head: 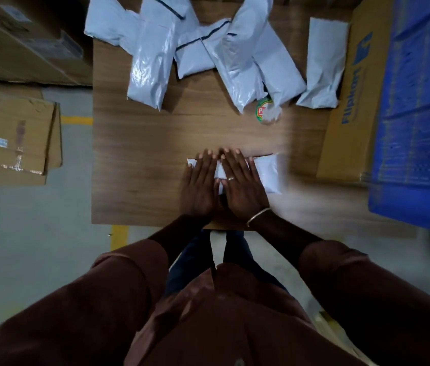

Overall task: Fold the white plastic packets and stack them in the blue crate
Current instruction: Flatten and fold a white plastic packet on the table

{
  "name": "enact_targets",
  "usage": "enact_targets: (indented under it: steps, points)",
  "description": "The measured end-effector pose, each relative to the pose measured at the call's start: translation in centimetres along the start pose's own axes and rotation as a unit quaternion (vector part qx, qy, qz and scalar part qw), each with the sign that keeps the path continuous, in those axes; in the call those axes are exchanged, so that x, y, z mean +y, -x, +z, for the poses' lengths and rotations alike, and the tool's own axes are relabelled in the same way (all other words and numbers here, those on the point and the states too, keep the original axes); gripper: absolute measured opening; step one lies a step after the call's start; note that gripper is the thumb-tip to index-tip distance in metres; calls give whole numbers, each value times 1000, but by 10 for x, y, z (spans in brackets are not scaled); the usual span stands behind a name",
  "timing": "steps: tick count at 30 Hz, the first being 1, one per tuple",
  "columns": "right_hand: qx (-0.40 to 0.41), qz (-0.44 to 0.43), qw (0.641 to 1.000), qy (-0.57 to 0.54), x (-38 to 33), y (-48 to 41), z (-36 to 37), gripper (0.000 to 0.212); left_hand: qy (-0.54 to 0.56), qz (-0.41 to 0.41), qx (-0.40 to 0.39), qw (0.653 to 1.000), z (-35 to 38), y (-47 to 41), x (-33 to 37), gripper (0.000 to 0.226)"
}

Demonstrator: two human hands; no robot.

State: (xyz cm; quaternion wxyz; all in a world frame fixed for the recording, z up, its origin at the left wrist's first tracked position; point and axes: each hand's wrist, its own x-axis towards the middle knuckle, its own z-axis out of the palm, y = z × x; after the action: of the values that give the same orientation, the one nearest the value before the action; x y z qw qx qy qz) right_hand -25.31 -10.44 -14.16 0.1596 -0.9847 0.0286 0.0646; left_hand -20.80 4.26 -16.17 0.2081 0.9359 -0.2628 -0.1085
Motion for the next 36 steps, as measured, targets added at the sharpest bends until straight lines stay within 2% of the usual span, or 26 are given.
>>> enact_targets:
  steps: [9,18,27,33,36]
  points:
    - [2,26,999,42,0,-5,19,57,-14,5,2,1000,13,-6,-9,57]
    - [0,19,1000,15,3,-7,19,57,17,31,21,999,16,-8,-14,53]
    - [10,-3,999,40,10,-11,37,55,-8,43,17,999,21,-12,-18,55]
    - [10,-16,1000,8,11,-10,36,54,-20,65,23,997,27,-13,-25,53]
    - [2,-12,1000,-10,10,-12,31,54,-1,50,26,998,24,-12,-21,53]
